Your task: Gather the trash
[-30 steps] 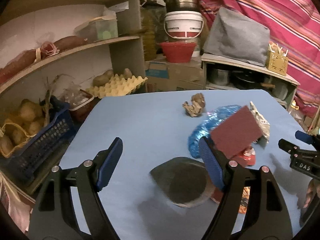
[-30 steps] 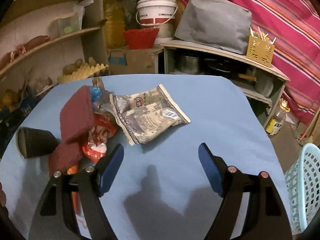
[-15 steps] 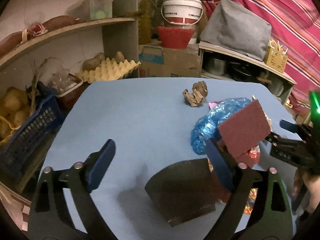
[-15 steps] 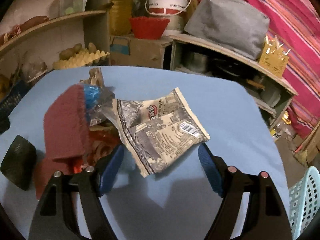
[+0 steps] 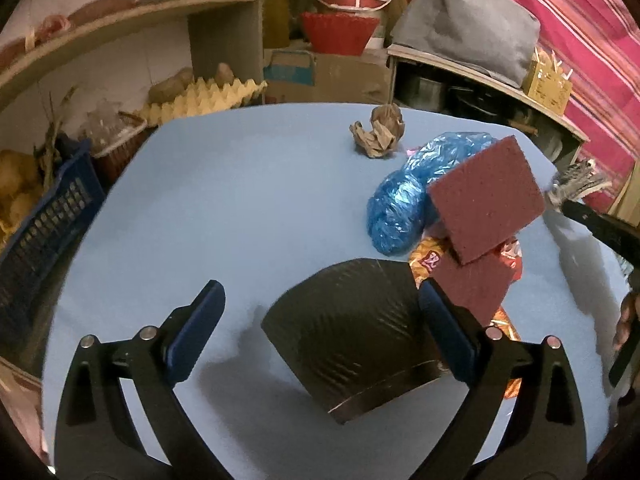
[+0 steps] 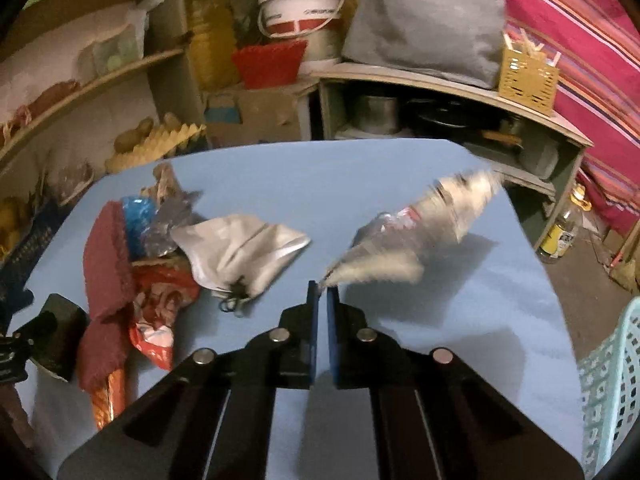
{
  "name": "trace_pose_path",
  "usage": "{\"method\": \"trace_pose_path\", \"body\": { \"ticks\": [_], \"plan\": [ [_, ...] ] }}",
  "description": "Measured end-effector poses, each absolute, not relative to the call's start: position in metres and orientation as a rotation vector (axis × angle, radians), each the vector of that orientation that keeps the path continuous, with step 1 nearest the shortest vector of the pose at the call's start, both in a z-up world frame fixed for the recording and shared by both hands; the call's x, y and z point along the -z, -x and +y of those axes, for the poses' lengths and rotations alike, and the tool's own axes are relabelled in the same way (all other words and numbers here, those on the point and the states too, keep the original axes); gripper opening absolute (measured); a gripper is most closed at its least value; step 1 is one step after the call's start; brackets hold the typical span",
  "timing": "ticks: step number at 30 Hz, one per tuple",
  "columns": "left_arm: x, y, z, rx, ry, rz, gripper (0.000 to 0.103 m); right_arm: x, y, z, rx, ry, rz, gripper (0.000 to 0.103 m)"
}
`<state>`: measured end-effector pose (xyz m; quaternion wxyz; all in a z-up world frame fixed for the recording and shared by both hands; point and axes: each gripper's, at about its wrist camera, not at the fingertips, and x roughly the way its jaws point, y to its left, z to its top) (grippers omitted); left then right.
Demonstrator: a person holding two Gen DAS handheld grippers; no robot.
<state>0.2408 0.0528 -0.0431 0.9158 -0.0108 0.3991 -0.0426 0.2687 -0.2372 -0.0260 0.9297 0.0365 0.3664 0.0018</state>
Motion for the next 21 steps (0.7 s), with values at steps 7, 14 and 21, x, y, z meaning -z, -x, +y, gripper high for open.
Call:
{"method": "trace_pose_path", "body": {
  "ticks": [7, 14, 21],
  "plan": [
    [0.048, -0.237, 0.04, 0.116, 0.031, 0.844, 0.094, 0.021, -0.241, -0.263, 0.01, -0.116, 0.712, 0.003],
    [0.059, -0.233, 0.025, 0.097, -0.02, 0.866, 0.094, 0.012, -0.209, -0.291, 0.028, -0.167, 0.656, 0.003],
    [0.061, -0.234, 0.024, 0.051, -0.055, 0.846, 0.081, -0.008, -0.18, -0.305, 0.015, -0.185, 0.591, 0.003]
  ]
}}
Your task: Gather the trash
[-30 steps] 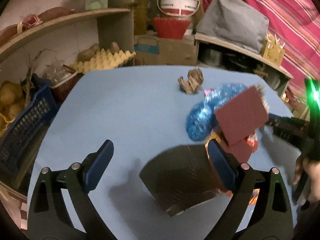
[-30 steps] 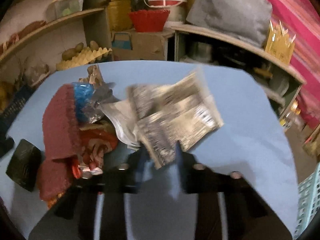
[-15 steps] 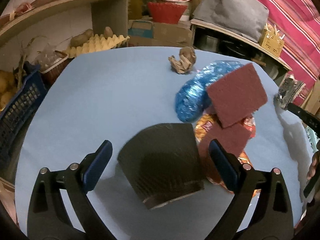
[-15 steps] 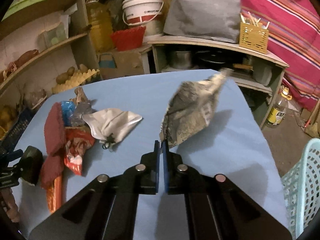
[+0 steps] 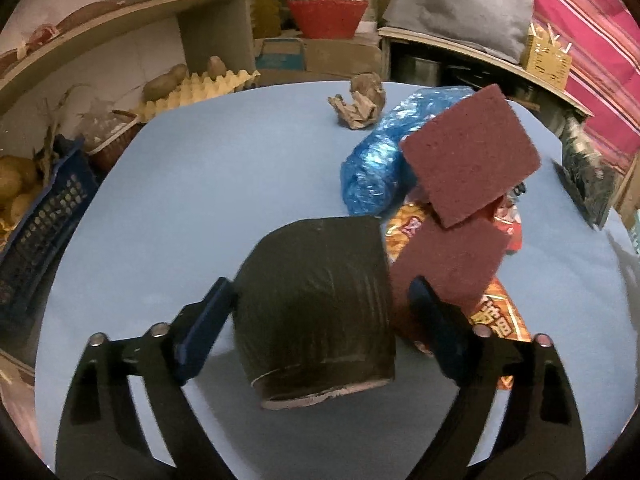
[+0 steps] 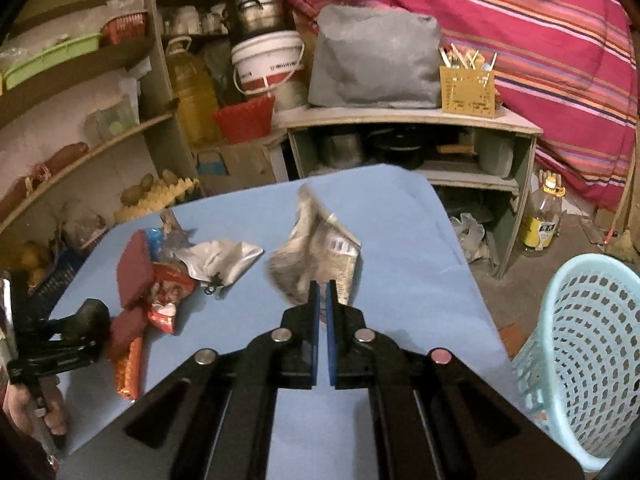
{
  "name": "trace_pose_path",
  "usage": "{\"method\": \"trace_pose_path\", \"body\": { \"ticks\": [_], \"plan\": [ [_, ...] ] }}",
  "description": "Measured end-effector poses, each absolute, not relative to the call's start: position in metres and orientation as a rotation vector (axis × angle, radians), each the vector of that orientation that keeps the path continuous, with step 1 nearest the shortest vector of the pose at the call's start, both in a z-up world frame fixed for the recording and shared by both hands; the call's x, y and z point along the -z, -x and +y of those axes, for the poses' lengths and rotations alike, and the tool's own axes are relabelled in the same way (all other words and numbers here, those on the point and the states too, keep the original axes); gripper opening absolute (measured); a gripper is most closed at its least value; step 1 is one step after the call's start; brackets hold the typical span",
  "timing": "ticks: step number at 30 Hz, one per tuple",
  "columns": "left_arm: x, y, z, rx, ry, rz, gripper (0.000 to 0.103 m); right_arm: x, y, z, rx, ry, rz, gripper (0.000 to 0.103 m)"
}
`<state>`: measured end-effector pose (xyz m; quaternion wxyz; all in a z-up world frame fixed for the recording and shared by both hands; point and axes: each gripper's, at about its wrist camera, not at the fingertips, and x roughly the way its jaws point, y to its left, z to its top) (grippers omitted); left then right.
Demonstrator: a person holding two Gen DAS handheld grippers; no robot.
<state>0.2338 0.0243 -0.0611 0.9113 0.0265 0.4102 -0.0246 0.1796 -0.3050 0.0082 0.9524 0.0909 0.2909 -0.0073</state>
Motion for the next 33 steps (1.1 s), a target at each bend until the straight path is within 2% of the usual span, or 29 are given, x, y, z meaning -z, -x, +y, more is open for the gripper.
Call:
{"method": "trace_pose_path", "body": {
  "ticks": [3, 10, 11, 13, 14, 15, 17, 19, 22, 26, 33],
  "plan": [
    [0.059, -0.233, 0.028, 0.037, -0.054, 0.839, 0.072, -0.01, -0.172, -0.304, 0.001, -0.17, 0.597, 0.003],
    [0.057, -0.229, 0.037, 0.024, -0.028, 0.835, 0.072, 0.007, -0.179, -0.303, -0.016, -0.174, 0.675, 0.005],
    [0.056, -0.228, 0.037, 0.02, -0.023, 0.834, 0.071, 0.011, -0.183, -0.302, -0.012, -0.177, 0.694, 0.008],
    [0.052, -0.227, 0.041, 0.013, -0.015, 0.829, 0.071, 0.018, -0.189, -0.299, -0.002, -0.188, 0.717, 0.04],
    [0.049, -0.227, 0.042, 0.007, -0.015, 0.824, 0.071, 0.02, -0.192, -0.299, 0.015, -0.197, 0.723, 0.073],
    [0.047, -0.227, 0.043, 0.001, -0.017, 0.818, 0.07, 0.021, -0.194, -0.299, 0.033, -0.199, 0.719, 0.077],
    [0.04, -0.23, 0.046, -0.012, -0.013, 0.802, 0.069, 0.021, -0.202, -0.292, 0.052, -0.175, 0.717, 0.077],
    [0.032, -0.235, 0.051, -0.01, 0.021, 0.788, 0.066, 0.02, -0.22, -0.284, 0.088, -0.146, 0.737, 0.082],
    [0.025, -0.241, 0.052, -0.008, 0.032, 0.779, 0.064, 0.02, -0.248, -0.273, 0.119, -0.137, 0.746, 0.096],
    [0.026, -0.247, 0.053, -0.004, 0.019, 0.78, 0.064, 0.037, -0.29, -0.256, 0.156, -0.123, 0.842, 0.096],
    [0.025, -0.256, 0.061, -0.024, -0.008, 0.781, 0.064, 0.064, -0.31, -0.26, 0.219, -0.151, 0.919, 0.096]
  ]
}}
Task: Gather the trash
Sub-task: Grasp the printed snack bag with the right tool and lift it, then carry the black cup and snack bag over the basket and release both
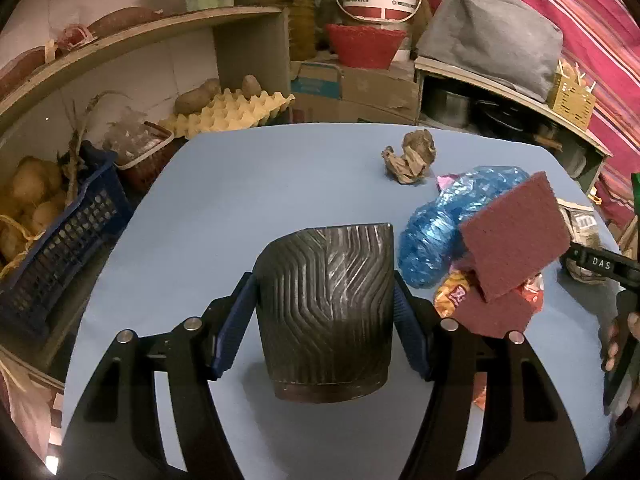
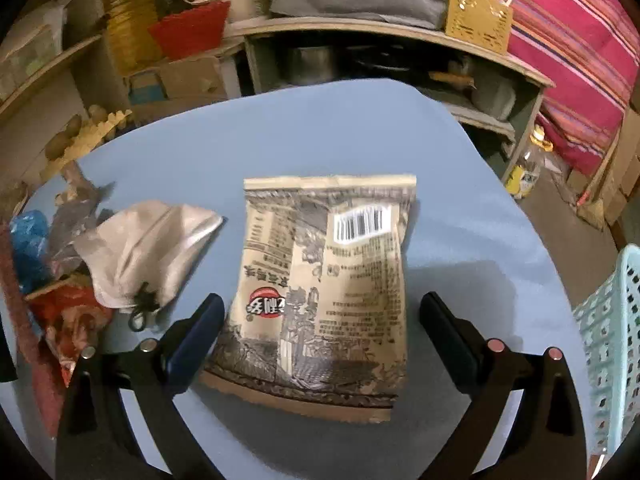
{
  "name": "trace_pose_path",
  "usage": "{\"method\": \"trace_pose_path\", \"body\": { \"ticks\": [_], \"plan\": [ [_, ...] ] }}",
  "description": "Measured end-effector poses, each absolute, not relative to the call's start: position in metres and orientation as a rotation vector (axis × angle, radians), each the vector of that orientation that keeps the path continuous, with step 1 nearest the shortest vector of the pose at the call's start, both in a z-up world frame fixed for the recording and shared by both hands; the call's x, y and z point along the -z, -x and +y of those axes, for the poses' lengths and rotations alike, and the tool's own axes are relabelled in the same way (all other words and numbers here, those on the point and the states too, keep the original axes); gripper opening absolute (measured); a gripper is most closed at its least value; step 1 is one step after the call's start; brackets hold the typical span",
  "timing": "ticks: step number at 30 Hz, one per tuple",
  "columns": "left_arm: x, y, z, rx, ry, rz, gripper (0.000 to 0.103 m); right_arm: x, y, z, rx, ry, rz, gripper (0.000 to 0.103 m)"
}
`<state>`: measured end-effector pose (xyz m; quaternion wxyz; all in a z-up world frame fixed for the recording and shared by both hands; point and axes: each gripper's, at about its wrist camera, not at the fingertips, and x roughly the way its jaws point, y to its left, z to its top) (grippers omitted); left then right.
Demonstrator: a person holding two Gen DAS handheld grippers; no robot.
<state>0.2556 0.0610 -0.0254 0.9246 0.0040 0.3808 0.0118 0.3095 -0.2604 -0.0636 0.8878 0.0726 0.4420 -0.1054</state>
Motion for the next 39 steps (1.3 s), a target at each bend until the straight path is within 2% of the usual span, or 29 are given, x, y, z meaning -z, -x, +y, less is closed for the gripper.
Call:
{"method": "trace_pose_path", "body": {
  "ticks": [3, 4, 5, 10, 11, 14, 19, 29, 39],
  "plan": [
    [0.024, -0.257, 0.061, -0.031, -0.011, 0.776, 0.064, 0.063, -0.308, -0.263, 0.224, -0.158, 0.909, 0.092],
    [0.023, -0.256, 0.061, -0.031, -0.01, 0.775, 0.064, 0.063, -0.307, -0.264, 0.226, -0.152, 0.907, 0.085],
    [0.023, -0.256, 0.061, -0.031, -0.012, 0.773, 0.064, 0.063, -0.307, -0.264, 0.225, -0.147, 0.906, 0.073],
    [0.016, -0.251, 0.056, -0.027, -0.017, 0.749, 0.064, 0.055, -0.295, -0.272, 0.181, -0.154, 0.884, 0.049],
    [0.015, -0.25, 0.055, -0.026, -0.015, 0.748, 0.064, 0.051, -0.289, -0.274, 0.171, -0.152, 0.877, 0.04],
    [0.014, -0.248, 0.05, -0.017, -0.011, 0.747, 0.064, 0.038, -0.27, -0.282, 0.161, -0.135, 0.845, 0.028],
    [0.011, -0.241, 0.04, 0.0, -0.008, 0.742, 0.064, 0.021, -0.23, -0.304, 0.147, -0.146, 0.791, 0.022],
    [0.001, -0.219, -0.005, 0.043, -0.08, 0.706, 0.064, -0.003, -0.17, -0.356, 0.151, -0.212, 0.703, 0.022],
    [-0.018, -0.187, -0.084, 0.18, -0.135, 0.652, 0.064, -0.019, -0.132, -0.414, 0.202, -0.229, 0.655, 0.022]
  ]
}}
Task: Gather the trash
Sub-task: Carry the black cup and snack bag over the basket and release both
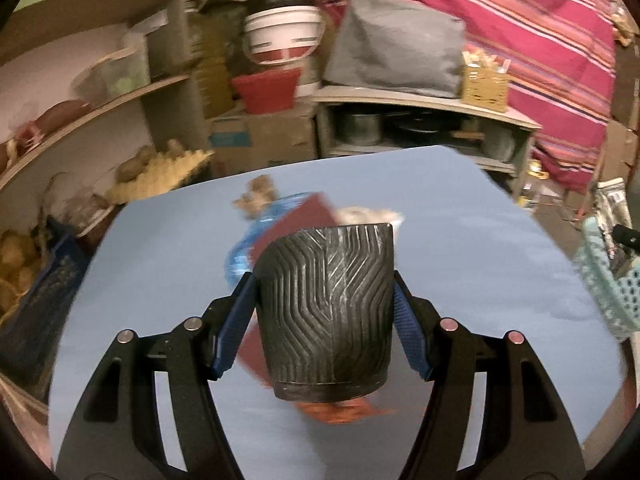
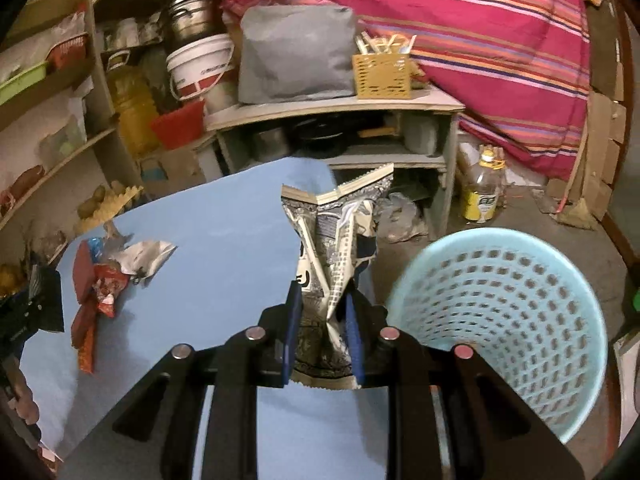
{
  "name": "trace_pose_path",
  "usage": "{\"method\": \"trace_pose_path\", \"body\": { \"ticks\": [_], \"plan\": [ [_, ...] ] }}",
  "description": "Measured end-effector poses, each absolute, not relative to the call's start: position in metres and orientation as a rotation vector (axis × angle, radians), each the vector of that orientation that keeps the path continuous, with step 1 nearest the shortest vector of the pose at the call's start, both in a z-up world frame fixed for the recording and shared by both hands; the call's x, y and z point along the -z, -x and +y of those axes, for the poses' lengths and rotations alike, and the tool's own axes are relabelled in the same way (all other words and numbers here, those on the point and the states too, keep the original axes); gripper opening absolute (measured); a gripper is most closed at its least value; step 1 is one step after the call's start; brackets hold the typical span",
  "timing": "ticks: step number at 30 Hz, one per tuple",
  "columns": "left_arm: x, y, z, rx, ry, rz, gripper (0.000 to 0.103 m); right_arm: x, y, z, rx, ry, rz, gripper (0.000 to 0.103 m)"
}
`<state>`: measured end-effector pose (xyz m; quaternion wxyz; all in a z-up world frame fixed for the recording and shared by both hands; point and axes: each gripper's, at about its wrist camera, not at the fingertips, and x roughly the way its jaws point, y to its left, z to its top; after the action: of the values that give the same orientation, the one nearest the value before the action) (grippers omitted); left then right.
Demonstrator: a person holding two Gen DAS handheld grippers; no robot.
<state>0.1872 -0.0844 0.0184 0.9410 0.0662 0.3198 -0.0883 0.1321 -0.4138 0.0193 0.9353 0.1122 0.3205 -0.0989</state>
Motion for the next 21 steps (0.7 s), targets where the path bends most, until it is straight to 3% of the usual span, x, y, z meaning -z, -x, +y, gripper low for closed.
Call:
{"method": "trace_pose_path", "body": {
  "ticks": [21],
  "plan": [
    [-0.018, -0.14, -0.339, 0.539, -0.205, 0.639, 0.064, -0.008, -0.066, -0.548, 0.374, -0.345, 0.654, 0.022]
  ]
}}
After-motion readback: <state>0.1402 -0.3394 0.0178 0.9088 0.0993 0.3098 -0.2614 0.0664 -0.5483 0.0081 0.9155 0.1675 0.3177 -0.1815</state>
